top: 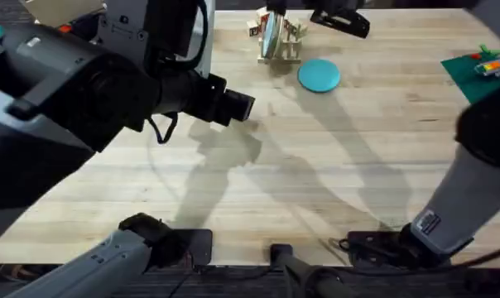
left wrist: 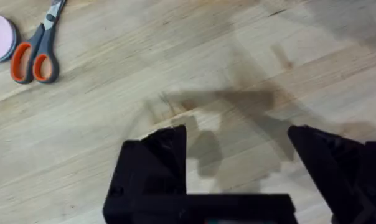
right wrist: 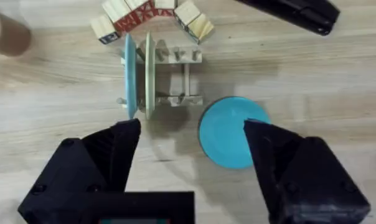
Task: Pick up the plates from the table one by one and place each into a slot on the dish rack.
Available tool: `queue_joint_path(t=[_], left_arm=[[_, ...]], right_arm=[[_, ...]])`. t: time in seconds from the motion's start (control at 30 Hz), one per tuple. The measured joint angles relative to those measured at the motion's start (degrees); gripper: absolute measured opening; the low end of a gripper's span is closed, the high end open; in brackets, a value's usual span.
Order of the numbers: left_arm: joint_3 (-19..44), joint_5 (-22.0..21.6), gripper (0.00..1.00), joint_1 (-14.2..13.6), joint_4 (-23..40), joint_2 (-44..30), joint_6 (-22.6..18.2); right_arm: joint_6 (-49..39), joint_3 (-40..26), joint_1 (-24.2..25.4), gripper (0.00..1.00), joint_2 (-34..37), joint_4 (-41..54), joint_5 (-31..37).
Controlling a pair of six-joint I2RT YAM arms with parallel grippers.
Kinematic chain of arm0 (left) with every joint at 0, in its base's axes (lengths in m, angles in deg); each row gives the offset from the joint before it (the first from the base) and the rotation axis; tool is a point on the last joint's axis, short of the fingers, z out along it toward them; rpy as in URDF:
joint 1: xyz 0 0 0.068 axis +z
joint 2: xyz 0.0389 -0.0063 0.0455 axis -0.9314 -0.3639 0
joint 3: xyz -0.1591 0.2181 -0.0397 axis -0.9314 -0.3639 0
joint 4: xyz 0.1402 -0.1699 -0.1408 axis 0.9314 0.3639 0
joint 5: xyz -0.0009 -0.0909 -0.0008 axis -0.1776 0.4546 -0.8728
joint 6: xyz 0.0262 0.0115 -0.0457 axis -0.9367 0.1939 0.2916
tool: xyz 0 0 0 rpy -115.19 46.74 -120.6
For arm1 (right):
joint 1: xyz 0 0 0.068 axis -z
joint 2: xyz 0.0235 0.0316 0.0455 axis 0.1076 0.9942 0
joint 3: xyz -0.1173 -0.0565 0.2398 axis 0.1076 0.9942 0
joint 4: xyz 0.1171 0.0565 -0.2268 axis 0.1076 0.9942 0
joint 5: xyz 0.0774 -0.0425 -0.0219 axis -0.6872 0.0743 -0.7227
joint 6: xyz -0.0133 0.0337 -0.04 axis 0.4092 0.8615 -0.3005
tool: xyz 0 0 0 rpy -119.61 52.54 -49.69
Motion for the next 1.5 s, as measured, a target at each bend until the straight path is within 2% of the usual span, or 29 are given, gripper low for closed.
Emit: queue_joint_path(t=[0.5, 0.77, 0.93, 1.27, 1.5], left_arm=[[0.0, 0.0, 0.994, 0.0, 0.0, 0.0, 0.0], [0.0, 0.0, 0.993, 0.0, 0.0, 0.0, 0.0], [0.0, 0.0, 0.992, 0.0, 0.0, 0.0, 0.01], [0.0, 0.1, 0.993, 0.0, 0.0, 0.0, 3.58], [0.0, 1.19, 0.993, 0.0, 0.0, 0.0, 7.36]], right_arm=[[-0.01, -0.07, 0.14, 0.996, -9.78, 9.43, -0.02], [-3.33, -0.12, 1.96, 0.996, -15.88, 20.85, -0.02], [-9.65, -0.14, 4.53, 0.995, -18.24, 26.99, -1.83], [-21.48, 0.36, 14.2, 0.995, -22.2, 30.72, -14.03], [-24.24, 10.4, 19.25, 0.996, -28.9, 26.17, -18.0]])
